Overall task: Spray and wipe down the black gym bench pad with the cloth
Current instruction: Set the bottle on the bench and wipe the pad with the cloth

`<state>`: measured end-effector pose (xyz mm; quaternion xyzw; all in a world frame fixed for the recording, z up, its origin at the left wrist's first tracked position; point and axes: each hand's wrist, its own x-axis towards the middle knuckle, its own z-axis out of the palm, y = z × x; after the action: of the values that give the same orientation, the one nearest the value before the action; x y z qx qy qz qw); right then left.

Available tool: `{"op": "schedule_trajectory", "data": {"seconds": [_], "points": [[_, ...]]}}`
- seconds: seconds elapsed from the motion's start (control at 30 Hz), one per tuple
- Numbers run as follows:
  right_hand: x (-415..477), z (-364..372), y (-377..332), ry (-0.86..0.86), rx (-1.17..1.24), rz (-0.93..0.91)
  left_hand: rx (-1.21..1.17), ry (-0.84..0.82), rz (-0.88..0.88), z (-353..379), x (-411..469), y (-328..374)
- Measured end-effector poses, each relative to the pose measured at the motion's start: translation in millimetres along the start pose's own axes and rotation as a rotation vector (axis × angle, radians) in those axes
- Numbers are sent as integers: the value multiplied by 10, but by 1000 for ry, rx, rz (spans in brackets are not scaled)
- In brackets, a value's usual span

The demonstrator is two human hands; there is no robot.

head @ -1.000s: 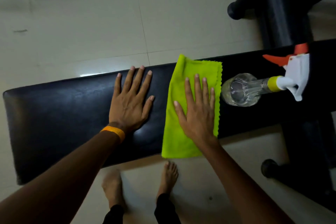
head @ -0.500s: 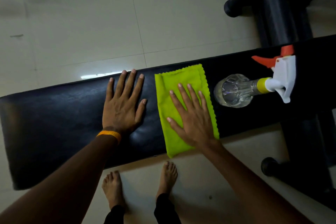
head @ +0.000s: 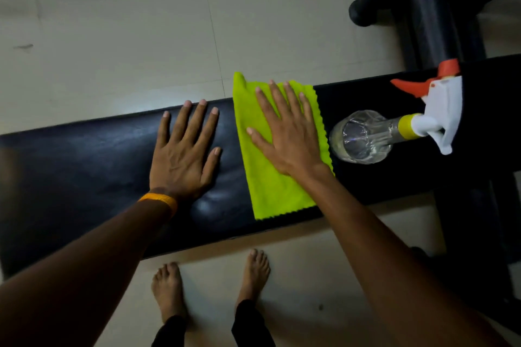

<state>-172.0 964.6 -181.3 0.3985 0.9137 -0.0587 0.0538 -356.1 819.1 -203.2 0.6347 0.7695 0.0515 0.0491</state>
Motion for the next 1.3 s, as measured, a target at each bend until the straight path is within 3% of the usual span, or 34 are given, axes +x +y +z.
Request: {"op": "schedule_trajectory", "data": {"seconds": [0.1,0.23,0.33,0.53,0.73,0.87,0.9,0.93,1.07,1.1,1.13,1.23,1.3], "points": [[-140,14,-82,38,18,95,-4,7,4,-10,-4,9],[-790,46,119,-10,12,-103,5,5,5,-4,-9,3],[-654,45,299,-20,9,-185,4,10,15,1,-10,10],[-1108,138,-116,28,33,45,9,3,10,-4,-7,19],[-622,88,-36,12,-5,-77,-5,1,-11,-13,-31,25],[-131,90,-310,116,43,313,-36,-37,-26,-56,-57,46],[-160,92,-422,119,49,327,-57,-44,-31,-73,-117,21],[-265,89,-510,96,52,271,-68,-52,-36,-90,-219,-24],[-726,77,-362,-25,-6,-250,-43,-45,-134,-124,-657,-205],[-668,85,-247,-34,-10,-284,-32,-44,-151,-122,-690,-208],[-585,86,-181,-12,-4,-216,-22,-43,-156,-115,-688,-197],[-426,109,-447,124,45,334,3,-32,-141,-81,-647,-184],[-510,140,-835,127,71,439,2,-22,-133,-58,-675,-203]]}}
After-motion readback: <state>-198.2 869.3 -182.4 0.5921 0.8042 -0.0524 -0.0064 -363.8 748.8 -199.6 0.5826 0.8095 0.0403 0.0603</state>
